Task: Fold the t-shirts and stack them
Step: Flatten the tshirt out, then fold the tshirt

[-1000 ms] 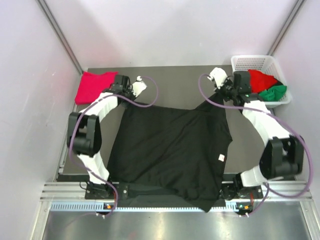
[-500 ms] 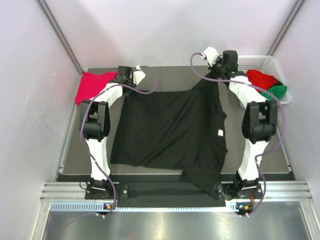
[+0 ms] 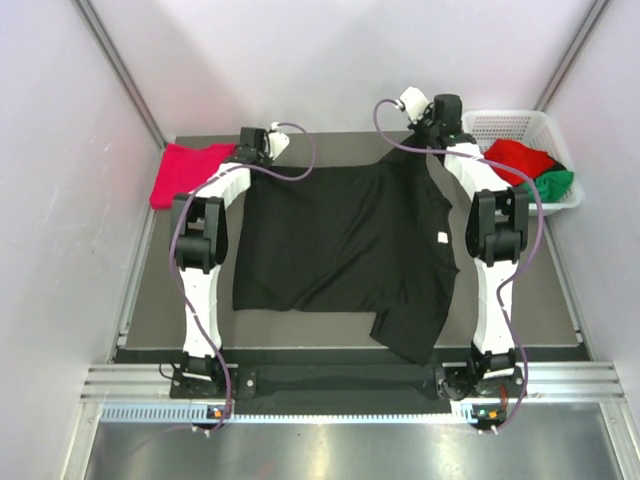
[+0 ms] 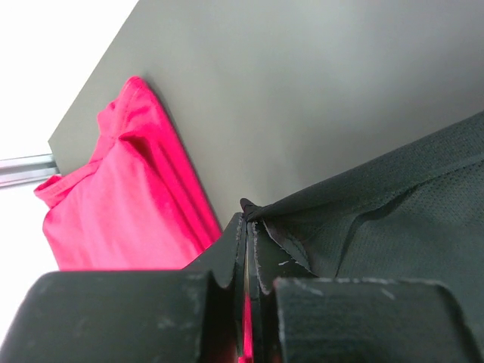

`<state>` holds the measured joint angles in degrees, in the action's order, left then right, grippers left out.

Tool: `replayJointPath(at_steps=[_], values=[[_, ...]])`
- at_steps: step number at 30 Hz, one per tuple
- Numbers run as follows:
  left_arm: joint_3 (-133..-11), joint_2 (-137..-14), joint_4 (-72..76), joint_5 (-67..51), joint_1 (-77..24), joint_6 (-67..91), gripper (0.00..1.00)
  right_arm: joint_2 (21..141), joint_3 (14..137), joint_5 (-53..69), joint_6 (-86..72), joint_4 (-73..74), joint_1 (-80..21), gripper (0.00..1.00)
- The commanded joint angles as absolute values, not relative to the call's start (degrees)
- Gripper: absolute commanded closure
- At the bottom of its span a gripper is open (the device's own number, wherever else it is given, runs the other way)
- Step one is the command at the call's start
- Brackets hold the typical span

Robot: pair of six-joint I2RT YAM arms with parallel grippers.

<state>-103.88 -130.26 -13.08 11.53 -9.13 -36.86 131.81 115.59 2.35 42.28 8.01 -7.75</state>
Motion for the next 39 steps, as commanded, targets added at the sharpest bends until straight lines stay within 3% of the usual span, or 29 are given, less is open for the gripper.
replayJointPath(at_steps=[1,10,21,39], values=[[-106.2,-131.6,-5.9,13.4,-8.4,-38.1,1.00,132.5,118.7,1.0,43.0,2.4,-8.1,1.00],[-115.2,-137.5,-4.0,16.2,-8.4,-39.8,1.00,136.3,123.7,-1.3,44.1,0.4,-8.3,1.00],[-110.8,-131.0,-5.7,10.7,-8.3,-37.4,1.00,133.4,126.3,5.2,42.3,16.3,-9.6,1.00],[-96.9,-116.7,-7.0,4.6,-8.3,-37.0,1.00,115.4,101.2,6.1,42.2,18.5,-11.5,1.00]])
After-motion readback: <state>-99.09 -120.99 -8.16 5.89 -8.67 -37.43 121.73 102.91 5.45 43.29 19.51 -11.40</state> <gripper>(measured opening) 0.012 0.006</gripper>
